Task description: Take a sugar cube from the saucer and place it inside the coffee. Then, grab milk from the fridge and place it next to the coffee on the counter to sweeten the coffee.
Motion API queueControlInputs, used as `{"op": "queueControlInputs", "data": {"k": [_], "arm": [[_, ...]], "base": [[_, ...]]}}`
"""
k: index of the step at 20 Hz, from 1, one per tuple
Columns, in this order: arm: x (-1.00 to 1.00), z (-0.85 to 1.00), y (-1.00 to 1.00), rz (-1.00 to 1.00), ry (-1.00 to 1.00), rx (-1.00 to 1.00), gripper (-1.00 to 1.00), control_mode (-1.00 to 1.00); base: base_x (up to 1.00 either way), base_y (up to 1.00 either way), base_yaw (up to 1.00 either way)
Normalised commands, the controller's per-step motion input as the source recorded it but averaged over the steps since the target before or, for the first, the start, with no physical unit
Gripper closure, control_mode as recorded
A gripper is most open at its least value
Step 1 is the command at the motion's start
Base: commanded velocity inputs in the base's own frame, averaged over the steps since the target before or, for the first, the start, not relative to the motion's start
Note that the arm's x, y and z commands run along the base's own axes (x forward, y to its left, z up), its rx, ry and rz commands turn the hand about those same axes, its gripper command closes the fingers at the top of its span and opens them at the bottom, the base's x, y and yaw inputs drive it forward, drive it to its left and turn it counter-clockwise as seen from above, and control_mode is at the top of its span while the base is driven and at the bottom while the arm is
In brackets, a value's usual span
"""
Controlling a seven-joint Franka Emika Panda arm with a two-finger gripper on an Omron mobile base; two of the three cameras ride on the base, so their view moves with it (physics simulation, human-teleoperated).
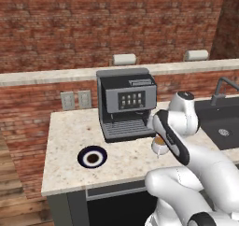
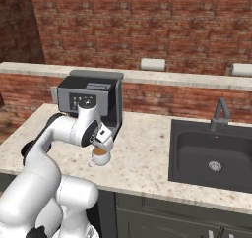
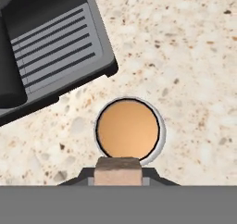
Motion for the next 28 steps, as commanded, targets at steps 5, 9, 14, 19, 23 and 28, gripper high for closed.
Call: {"op": "queueControlInputs", "data": {"k": [5, 9, 14, 19, 23, 28], "arm": [[0.21, -0.07, 0.00, 0.00, 0.00, -0.11, 1.00, -1.00], [0.17, -0.28, 0.00, 0.00, 0.00, -0.11, 1.00, -1.00], [0.04, -0.28, 0.00, 0.00, 0.00, -0.06, 1.00, -1.00], [0.00, -0.22, 0.00, 0.00, 0.00, 0.00, 1.00, -1.00], [0.09, -0.21, -0.01, 0.00, 0.00, 0.00, 1.00, -1.00], [0.20, -0.13, -0.05, 0.00, 0.00, 0.00, 1.00, -1.00]], "base": [[0.00, 0.00, 0.00], [0.00, 0.00, 0.00], [0.00, 0.00, 0.00], [0.00, 0.00, 0.00], [0.00, 0.00, 0.00], [0.00, 0.00, 0.00]]}}
